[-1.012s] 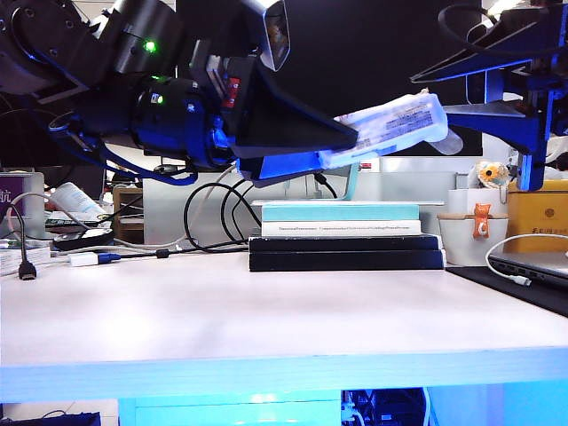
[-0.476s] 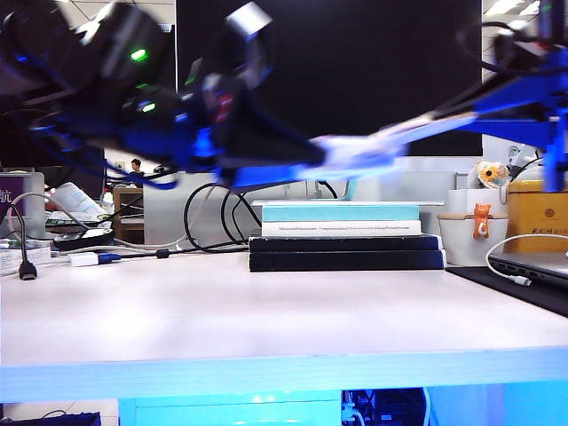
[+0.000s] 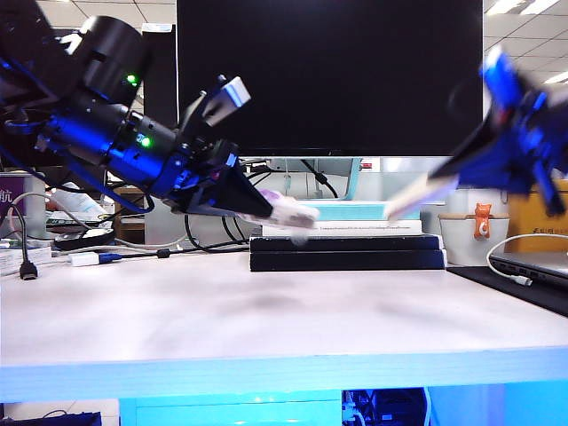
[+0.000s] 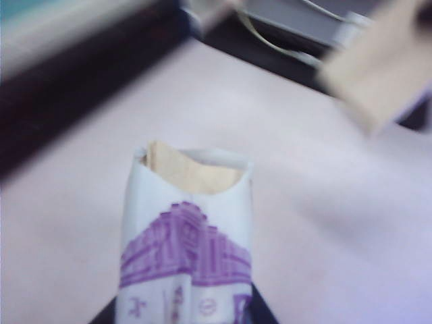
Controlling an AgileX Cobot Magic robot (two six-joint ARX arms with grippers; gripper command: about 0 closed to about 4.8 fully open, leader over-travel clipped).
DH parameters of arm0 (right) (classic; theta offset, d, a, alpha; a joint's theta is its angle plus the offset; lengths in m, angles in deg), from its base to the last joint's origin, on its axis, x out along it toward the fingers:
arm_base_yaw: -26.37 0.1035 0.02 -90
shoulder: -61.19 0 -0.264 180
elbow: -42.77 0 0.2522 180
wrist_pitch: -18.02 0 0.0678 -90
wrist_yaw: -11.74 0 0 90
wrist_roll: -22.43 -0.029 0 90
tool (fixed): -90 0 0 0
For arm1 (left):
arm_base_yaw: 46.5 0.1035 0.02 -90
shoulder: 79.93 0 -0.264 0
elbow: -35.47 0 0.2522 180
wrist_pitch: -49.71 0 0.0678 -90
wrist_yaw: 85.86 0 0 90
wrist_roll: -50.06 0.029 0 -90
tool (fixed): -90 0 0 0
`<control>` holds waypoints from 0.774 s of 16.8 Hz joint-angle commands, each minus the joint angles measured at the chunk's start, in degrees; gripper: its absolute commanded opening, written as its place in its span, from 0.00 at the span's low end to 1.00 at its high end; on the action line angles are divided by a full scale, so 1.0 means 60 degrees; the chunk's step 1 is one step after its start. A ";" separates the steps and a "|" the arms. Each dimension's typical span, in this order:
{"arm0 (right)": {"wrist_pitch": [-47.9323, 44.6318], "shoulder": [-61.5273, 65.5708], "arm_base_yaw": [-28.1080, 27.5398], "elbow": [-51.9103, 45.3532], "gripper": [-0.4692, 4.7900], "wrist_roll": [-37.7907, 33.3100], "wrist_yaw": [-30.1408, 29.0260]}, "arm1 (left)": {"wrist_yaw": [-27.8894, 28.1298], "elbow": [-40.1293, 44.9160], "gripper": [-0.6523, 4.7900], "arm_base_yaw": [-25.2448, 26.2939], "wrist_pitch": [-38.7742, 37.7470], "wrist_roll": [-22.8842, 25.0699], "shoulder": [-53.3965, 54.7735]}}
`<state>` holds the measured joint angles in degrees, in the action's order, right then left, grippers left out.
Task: Pick up a packet of tissues from the table with the left hand, then take a tissue from it with the right hand.
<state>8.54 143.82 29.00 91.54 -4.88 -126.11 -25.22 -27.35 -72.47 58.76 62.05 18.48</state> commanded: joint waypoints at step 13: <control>-0.2681 0.2801 0.0251 0.0040 0.71 -0.0302 0.1457 | 0.0860 0.2302 0.65 0.0619 0.4353 -0.2641 0.0619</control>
<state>-5.27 160.89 30.44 91.60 -6.62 -118.05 -18.86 -13.36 -68.76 83.94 46.33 22.43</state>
